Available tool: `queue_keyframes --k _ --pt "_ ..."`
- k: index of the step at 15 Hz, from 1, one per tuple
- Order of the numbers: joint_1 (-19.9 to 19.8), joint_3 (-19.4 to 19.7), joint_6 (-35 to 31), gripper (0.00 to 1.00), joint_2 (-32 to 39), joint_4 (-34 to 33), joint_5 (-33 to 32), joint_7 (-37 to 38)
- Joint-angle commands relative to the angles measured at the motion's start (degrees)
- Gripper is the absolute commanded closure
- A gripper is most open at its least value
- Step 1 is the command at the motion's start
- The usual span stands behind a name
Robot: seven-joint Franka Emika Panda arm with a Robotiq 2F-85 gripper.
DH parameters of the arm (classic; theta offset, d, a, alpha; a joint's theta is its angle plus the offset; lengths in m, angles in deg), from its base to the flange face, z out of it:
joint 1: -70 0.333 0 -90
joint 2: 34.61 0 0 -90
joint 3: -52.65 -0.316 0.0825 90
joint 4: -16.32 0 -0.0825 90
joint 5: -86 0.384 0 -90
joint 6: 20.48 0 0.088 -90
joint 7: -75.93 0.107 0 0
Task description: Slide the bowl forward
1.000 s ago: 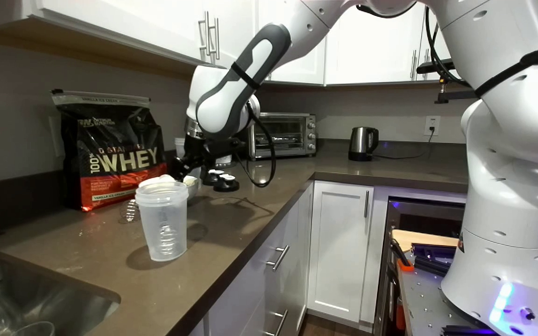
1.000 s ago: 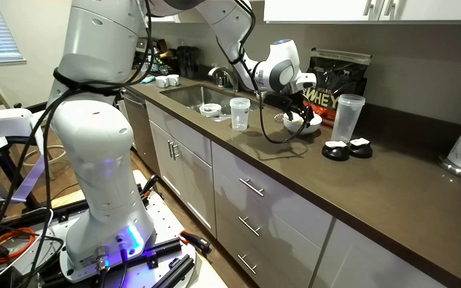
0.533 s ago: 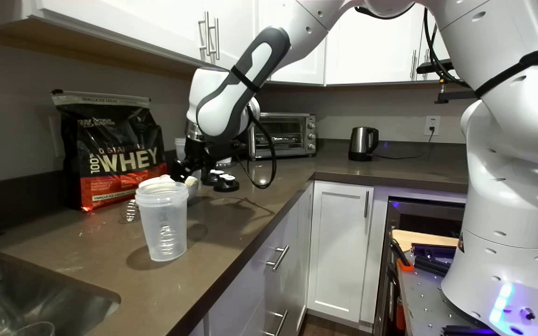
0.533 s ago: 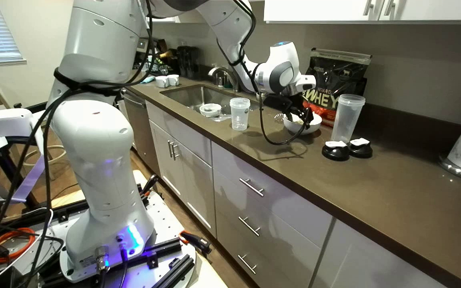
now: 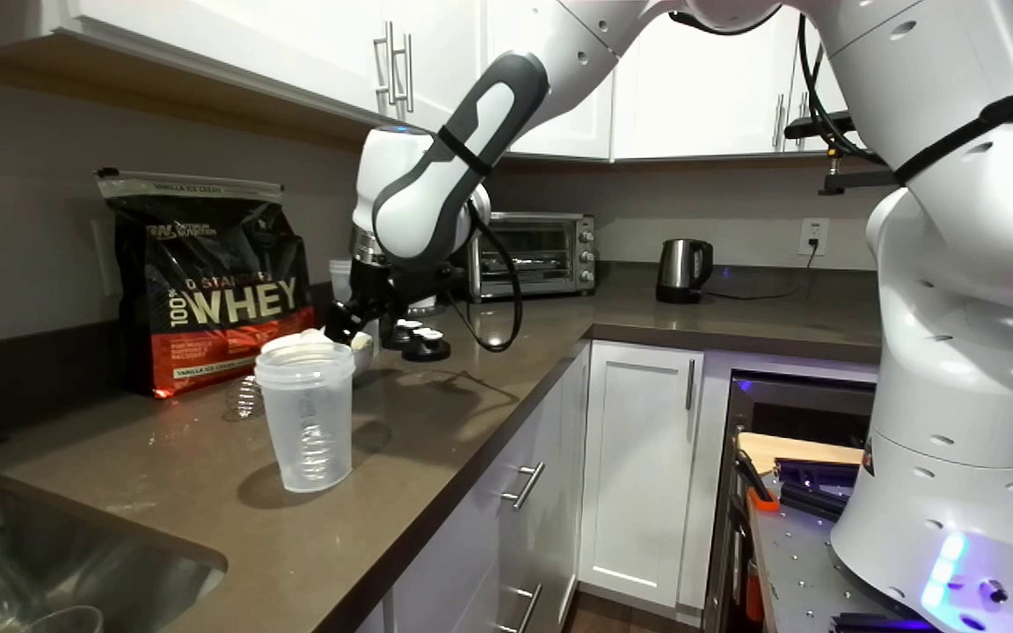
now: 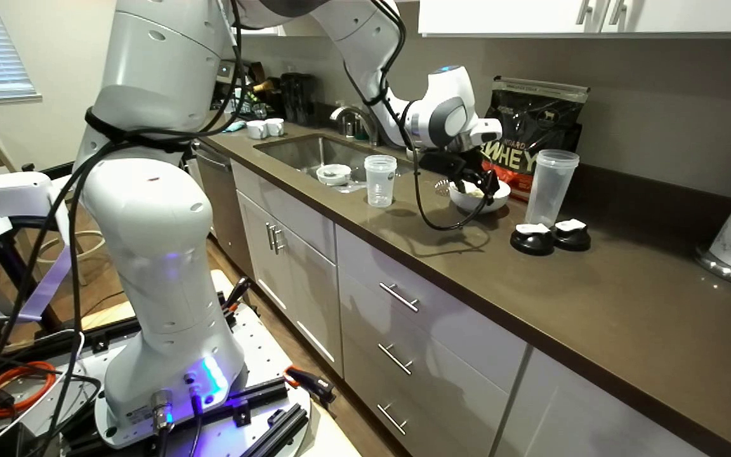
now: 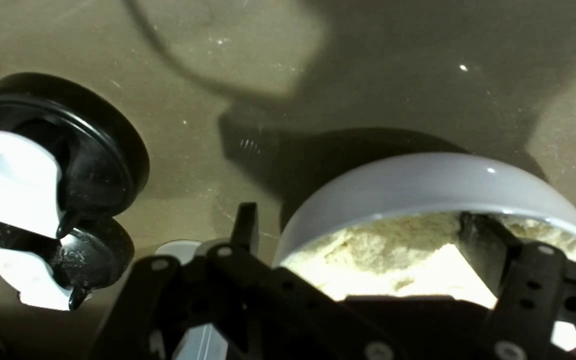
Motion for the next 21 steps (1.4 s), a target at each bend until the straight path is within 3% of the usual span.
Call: queue_keyframes --k 1,21 --pt "0.46 0.43 1.71 0.0 -1.45 0.99 -1.54 1.35" --pt "-0.96 -1.18 7.09 0.0 -3.85 2.87 -0.96 -0.35"
